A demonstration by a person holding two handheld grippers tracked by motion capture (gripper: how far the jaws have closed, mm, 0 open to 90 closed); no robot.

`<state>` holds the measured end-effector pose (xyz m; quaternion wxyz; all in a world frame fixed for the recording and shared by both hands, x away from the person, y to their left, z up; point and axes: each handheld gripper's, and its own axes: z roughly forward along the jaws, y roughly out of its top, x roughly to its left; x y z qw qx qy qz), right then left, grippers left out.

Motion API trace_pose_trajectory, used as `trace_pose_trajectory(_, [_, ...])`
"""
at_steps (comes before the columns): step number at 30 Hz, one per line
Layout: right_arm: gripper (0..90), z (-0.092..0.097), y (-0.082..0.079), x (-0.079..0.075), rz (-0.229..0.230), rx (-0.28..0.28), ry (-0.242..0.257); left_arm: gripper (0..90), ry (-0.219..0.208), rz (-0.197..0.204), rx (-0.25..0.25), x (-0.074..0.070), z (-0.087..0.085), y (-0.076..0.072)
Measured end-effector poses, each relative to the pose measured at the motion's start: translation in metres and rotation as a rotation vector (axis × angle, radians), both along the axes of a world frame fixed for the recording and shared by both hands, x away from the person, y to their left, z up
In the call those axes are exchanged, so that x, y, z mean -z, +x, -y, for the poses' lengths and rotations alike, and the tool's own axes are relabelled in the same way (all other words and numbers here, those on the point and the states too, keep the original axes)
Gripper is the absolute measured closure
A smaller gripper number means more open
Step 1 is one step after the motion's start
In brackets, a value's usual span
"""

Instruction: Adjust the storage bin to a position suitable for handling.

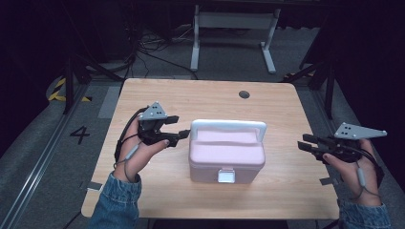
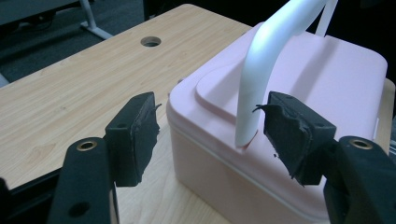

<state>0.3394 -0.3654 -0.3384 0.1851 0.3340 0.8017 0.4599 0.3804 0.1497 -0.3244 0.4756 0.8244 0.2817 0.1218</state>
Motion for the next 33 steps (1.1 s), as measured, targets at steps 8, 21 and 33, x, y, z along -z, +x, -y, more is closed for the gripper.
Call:
trace_pose_trajectory(8, [61.3, 0.001, -0.005, 0.001, -0.003, 0.008, 0.002, 34.0, -0.028, 0.004, 0.016, 0.007, 0.021, 0.006])
trace_pose_trajectory(21, [60.7, -0.003, -0.004, 0.004, -0.014, -0.003, 0.005, 46.6, 0.012, 0.062, 0.023, 0.018, 0.045, 0.007])
trace_pose_trajectory(33, [60.3, -0.006, -0.004, 0.005, -0.021, -0.009, 0.008, 66.9, -0.052, 0.131, 0.015, 0.016, 0.05, 0.004])
